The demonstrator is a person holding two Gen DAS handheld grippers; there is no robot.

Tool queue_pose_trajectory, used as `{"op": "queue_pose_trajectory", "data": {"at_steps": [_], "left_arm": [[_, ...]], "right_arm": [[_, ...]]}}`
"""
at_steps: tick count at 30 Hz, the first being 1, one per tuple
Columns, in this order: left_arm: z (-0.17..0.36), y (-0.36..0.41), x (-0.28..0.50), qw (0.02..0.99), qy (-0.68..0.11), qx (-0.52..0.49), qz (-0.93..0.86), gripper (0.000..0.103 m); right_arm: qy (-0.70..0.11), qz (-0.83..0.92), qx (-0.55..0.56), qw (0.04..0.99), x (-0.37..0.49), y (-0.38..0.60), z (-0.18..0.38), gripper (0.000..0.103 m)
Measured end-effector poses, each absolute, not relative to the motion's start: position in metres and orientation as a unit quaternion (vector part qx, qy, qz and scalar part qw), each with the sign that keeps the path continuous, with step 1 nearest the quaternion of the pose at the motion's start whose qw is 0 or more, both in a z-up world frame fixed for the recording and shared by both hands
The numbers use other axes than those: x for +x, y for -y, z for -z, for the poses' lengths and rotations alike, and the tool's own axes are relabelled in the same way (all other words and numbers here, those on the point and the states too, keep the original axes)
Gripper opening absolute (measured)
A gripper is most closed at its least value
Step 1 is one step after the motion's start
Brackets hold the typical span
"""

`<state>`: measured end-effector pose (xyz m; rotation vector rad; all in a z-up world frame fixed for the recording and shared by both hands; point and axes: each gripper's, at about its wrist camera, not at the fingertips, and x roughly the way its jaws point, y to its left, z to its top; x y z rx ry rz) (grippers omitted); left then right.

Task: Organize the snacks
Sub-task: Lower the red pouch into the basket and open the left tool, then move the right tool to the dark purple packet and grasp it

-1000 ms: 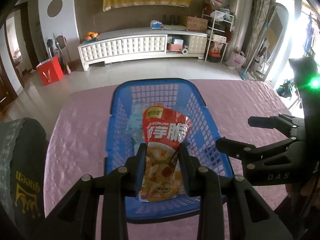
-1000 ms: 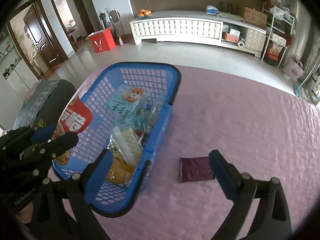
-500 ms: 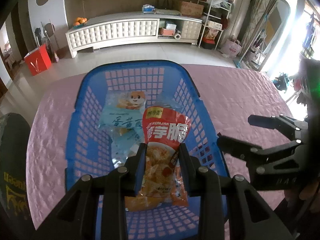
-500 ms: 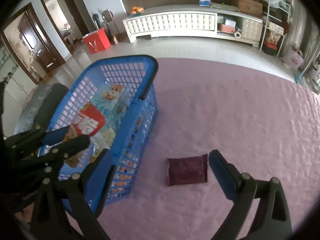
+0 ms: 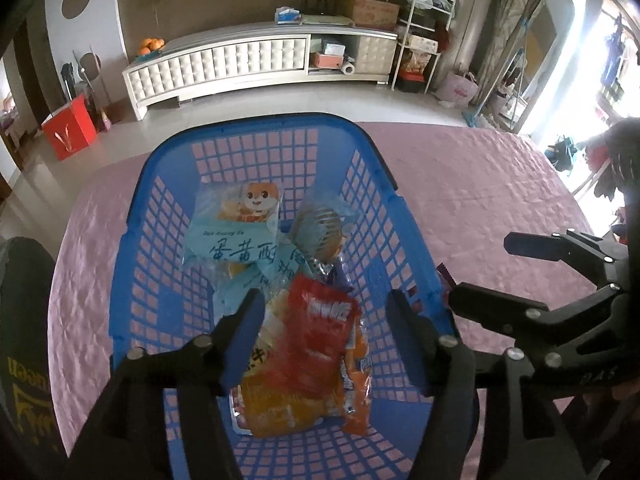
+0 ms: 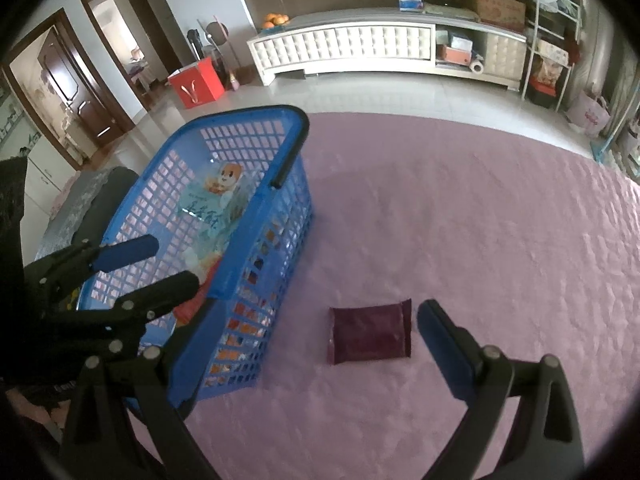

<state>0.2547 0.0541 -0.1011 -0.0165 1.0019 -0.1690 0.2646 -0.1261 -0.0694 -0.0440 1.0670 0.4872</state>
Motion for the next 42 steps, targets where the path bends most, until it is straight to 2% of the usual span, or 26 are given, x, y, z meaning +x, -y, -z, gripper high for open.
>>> {"op": "queue_pose_trajectory", "data": {"at_steps": [7,18,21,42], "left_arm": [[0.086,-0.055,0.235,0.882,-0.465,0.007,0.072,0.068],[0.059,-0.056,0.208,0.893,-0.444,0.021,0.067,0.071],[0.057,-0.056,0.206,0.894,-0.443,0.021,0.066,0.075],[0.093,-0.061,0.221,0.876,-0.481,0.026,0.029,0.076]], "right_arm": [[-0.491,-0.234,-0.028,0.839,0.251,0.124,0.054,0.098],[-0.474,-0.232,-0.039,0.848,0.234,0.123,0.036,0.098],[-0.477,-0.228,-0.041,0.848,0.233,0.123,0.038,0.098],[-0.518,-0.185,-0.084,0.831,0.25,0.133,0.086,0.098]]}}
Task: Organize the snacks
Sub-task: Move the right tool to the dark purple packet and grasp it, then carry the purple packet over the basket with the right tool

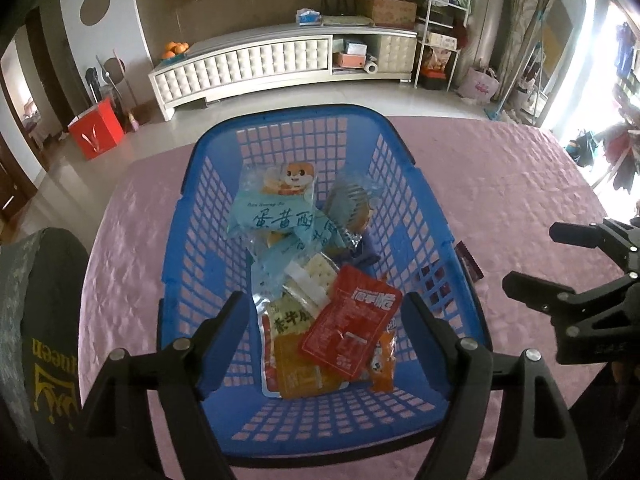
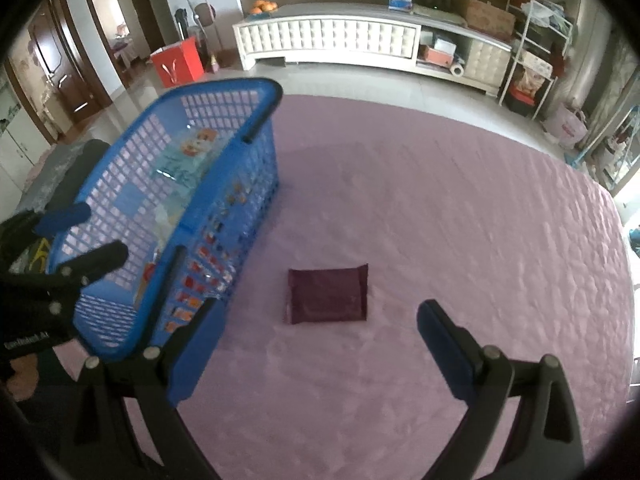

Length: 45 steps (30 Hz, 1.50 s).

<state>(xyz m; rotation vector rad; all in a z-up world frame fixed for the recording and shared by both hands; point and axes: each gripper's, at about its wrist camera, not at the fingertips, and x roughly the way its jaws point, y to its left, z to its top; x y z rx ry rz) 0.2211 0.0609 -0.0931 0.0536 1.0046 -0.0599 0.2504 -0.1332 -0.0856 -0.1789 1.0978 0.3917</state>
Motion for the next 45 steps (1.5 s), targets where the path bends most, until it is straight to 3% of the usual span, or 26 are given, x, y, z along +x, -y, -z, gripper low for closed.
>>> {"op": "queue_pose_trajectory", "data": {"at_steps": [16,25,26,27,29,35,45], "left_arm": [[0.118,-0.064,0.266,0.851,-0.524,0.043,-0.002,0.076],[0.124,-0.067,0.274,0.847,-0.53,0.037,0.002,0.076],[0.124,-0.069,0.276,0.848,-0.529,0.037,0.002,0.076],[0.123,-0.07,0.276,0.849,-0.527,0.035,0.003,0.076],[0.123,-0.069,0.277,0.849,-0.528,0.035,0.003,0.076],[0.12,-0.066,0.27,0.852,-0.522,0.033,-0.005,0.076],[0.081,-0.07,0.23,0.873,-0.487,0.014,0.001,0.076]], "right_arm": [[-0.59,-0.205,-0.082,0.777,0.291,0.132,0.172,0.098],[-0.577,-0.212,-0.124,0.779,0.293,0.119,0.186,0.098],[-0.573,-0.21,-0.132,0.781,0.291,0.118,0.185,0.094],[-0.559,-0.203,-0.152,0.79,0.286,0.117,0.182,0.073],[-0.56,-0.212,-0.152,0.786,0.283,0.118,0.179,0.059],[-0.563,-0.217,-0.123,0.788,0.272,0.131,0.166,0.058],[-0.496,-0.241,-0.102,0.828,0.227,0.124,0.073,0.058]]}}
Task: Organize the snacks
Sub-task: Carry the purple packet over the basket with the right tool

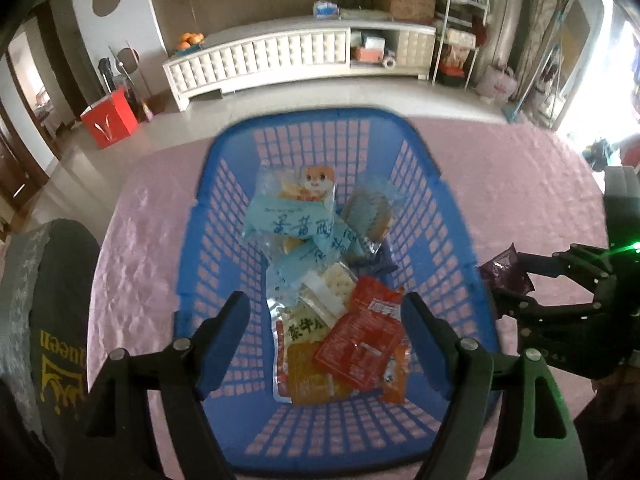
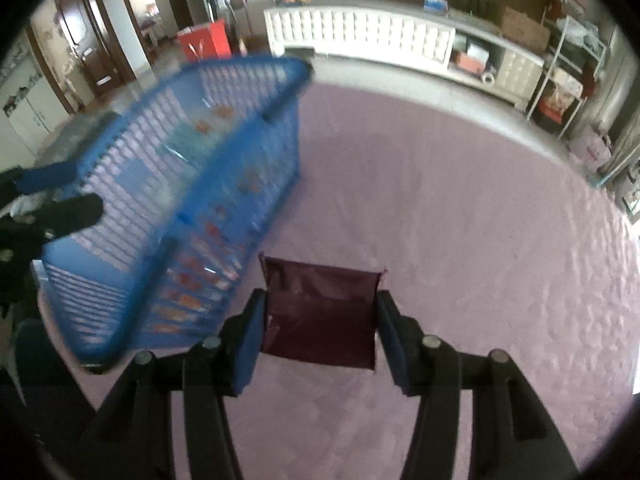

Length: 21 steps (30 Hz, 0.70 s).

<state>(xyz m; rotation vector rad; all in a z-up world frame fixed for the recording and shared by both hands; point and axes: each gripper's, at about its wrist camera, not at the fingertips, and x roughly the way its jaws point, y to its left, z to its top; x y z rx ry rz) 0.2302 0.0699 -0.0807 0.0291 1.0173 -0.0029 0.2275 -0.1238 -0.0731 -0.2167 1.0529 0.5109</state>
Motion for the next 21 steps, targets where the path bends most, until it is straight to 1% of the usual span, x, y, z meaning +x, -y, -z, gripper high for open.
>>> {"op": "queue_pose_trajectory", "data": {"at_steps": [4,8,16,21], "left_arm": [[0.057,-0.075,0.215,0.885,-0.466,0.009,0.007,0.076],[0.038,-0.086,0.202,0.894,-0.447,-0.003,0.008,0.076],[0.019,-0.106,0.173,0.914,-0.405,-0.009,0.007,0.076],[0.019,-0.114,0.163,0.915,-0.404,0.023,-0.012,0.076]], "right_arm": [[-0.47,-0.256,-0.081,0.841,0.216,0.114,0.041,0.058],[-0.448,-0.265,-0.092,0.849,0.206,0.098,0.023,0.058],[-0.433,-0.291,-0.088,0.849,0.208,0.082,0.014,0.058],[-0.433,-0.302,-0.099,0.843,0.209,0.062,0.016,0.058]]}}
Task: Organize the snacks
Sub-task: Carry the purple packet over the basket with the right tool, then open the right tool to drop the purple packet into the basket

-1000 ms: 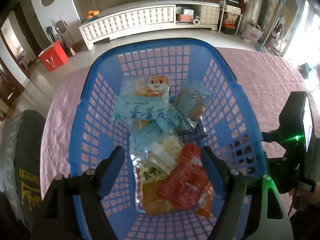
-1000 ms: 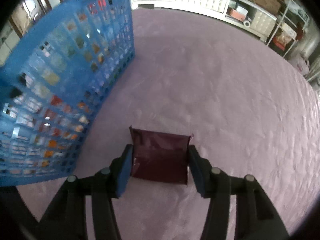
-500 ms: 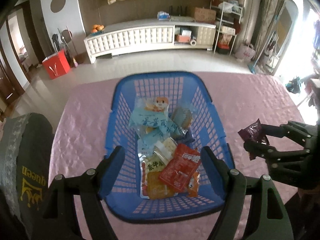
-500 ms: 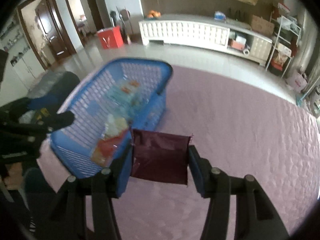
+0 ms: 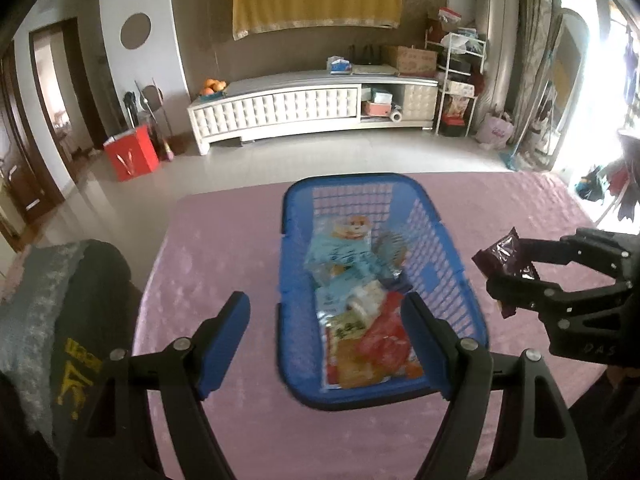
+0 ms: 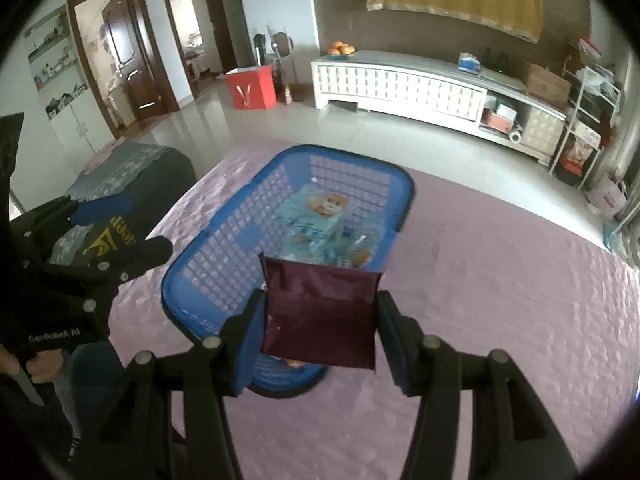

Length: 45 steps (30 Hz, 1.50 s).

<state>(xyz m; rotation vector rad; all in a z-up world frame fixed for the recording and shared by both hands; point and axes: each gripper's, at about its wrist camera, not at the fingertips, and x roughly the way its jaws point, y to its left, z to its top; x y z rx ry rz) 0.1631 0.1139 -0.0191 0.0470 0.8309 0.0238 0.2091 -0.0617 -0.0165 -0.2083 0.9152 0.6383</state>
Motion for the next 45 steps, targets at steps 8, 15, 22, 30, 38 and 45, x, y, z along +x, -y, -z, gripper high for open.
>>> {"op": "queue_pose_trajectory", "data": {"at_steps": [8,15,22,30,38,45], "left_arm": [[0.028,-0.133,0.157,0.918,-0.395,0.019,-0.014,0.094],[0.04,-0.154,0.157,0.918,-0.395,-0.003,-0.025,0.103],[0.058,-0.166,0.157,0.913,-0.407,-0.002,-0.032,0.103],[0.067,-0.19,0.154,0.912,-0.404,-0.016,-0.069,0.103],[0.067,-0.181,0.148,0.914,-0.401,0.006,-0.064,0.103],[0.051,-0.158,0.136,0.922,-0.382,0.017,-0.056,0.103]], "right_arm": [[-0.44,-0.313,-0.104,0.835,0.214,0.04,0.023,0.059],[-0.454,-0.315,-0.124,0.824,0.22,0.017,0.04,0.059],[-0.472,-0.323,-0.147,0.807,0.224,-0.009,0.064,0.059],[-0.494,-0.304,-0.177,0.795,0.232,-0.021,0.092,0.065],[-0.482,-0.311,-0.158,0.803,0.226,-0.006,0.078,0.091],[-0.43,-0.293,-0.11,0.847,0.207,0.034,0.04,0.091]]}}
